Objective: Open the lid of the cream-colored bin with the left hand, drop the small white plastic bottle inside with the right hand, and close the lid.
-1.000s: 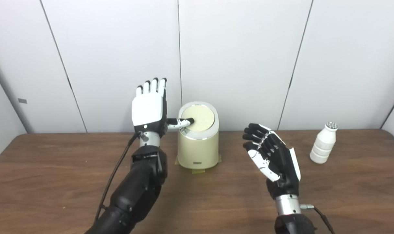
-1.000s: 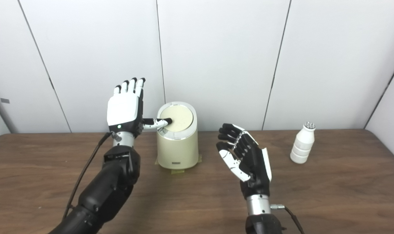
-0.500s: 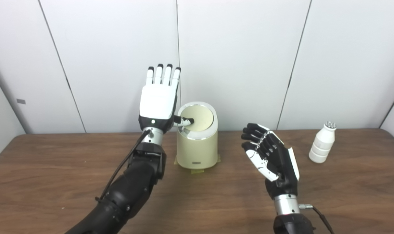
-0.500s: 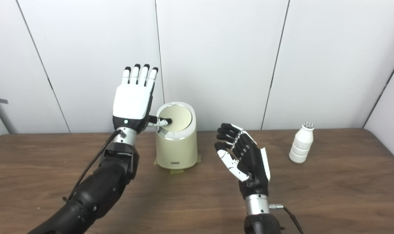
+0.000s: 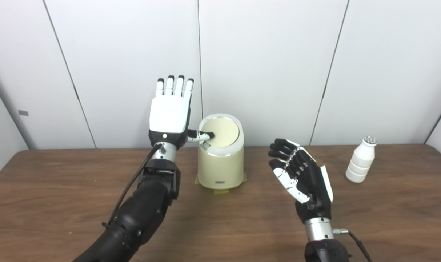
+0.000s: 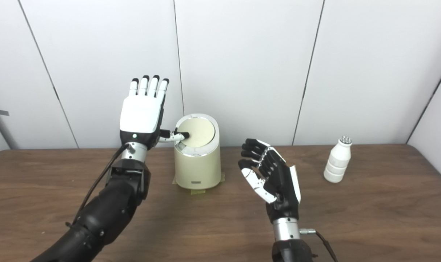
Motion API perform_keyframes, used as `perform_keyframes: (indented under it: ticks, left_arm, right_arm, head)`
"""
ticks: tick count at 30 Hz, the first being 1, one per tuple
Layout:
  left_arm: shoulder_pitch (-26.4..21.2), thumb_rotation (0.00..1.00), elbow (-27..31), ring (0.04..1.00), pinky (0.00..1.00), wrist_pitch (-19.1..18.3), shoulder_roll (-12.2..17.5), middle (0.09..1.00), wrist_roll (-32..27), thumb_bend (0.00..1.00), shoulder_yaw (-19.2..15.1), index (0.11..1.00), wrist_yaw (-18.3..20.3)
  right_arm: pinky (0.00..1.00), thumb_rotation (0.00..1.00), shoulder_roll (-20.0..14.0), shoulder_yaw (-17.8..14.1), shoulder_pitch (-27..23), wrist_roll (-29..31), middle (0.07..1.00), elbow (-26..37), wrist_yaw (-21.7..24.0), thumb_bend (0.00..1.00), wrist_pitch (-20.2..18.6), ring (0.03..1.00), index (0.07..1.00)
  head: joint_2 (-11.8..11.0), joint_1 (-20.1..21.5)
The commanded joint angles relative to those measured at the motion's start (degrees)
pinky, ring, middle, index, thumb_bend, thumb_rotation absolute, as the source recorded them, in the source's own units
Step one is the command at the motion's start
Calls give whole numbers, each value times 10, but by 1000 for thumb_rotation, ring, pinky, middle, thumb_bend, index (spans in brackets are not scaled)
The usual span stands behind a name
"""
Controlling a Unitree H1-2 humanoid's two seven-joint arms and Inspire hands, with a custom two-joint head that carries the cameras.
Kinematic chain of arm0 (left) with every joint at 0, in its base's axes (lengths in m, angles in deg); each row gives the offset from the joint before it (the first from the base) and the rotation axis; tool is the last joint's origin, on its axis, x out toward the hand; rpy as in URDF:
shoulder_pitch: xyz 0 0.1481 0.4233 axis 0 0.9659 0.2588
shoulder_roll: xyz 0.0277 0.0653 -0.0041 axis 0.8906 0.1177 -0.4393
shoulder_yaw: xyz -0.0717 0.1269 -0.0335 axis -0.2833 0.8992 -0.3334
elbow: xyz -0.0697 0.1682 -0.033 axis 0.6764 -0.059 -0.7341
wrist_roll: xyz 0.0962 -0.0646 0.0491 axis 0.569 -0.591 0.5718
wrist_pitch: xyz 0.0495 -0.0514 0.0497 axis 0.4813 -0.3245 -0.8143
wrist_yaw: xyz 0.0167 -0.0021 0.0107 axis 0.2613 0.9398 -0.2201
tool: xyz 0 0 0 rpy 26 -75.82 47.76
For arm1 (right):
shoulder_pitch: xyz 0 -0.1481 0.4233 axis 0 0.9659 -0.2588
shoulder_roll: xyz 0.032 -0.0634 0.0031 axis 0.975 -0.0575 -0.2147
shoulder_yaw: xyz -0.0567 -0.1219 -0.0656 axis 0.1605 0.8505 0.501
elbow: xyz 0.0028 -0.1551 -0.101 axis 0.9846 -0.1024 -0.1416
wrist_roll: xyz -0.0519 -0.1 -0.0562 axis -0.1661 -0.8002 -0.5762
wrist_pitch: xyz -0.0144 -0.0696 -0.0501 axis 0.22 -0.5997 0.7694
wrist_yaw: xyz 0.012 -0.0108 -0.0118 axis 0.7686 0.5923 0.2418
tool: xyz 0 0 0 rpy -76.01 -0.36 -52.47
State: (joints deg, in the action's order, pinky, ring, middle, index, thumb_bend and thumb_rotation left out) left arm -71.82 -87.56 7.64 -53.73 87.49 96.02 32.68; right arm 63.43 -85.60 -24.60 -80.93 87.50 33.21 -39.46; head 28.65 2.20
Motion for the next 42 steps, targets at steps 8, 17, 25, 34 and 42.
perform_keyframes:
  ticks: [8,17,25,34,42]
  left_arm:
    - [-55,407,-50,1000,1000,40,24,1000,32,1000,32,1000,-25]
    - [-54,356,-89,1000,1000,47,28,1000,24,1000,44,1000,-30]
    - [-45,366,-94,1000,1000,45,31,1000,20,1000,48,1000,-24]
    - [-44,374,-94,1000,1000,40,32,1000,20,1000,53,1000,-22]
    - [-49,339,-104,1000,1000,30,35,1000,24,1000,60,1000,-17]
  right_arm:
    - [578,279,10,1,-24,-8,679,14,-8,282,14,666,664]
    - [592,327,8,1,-24,-13,686,15,-9,289,12,676,669]
    - [591,318,8,2,-24,-17,686,15,-10,288,11,675,669]
    - [589,302,12,2,-25,-21,685,16,-13,281,9,674,668]
    - [595,312,14,0,-26,-15,683,15,-15,297,7,673,665]
  head:
    - [0,5]
    - [-3,6]
    - [-3,7]
    - [-3,9]
    - [-3,9]
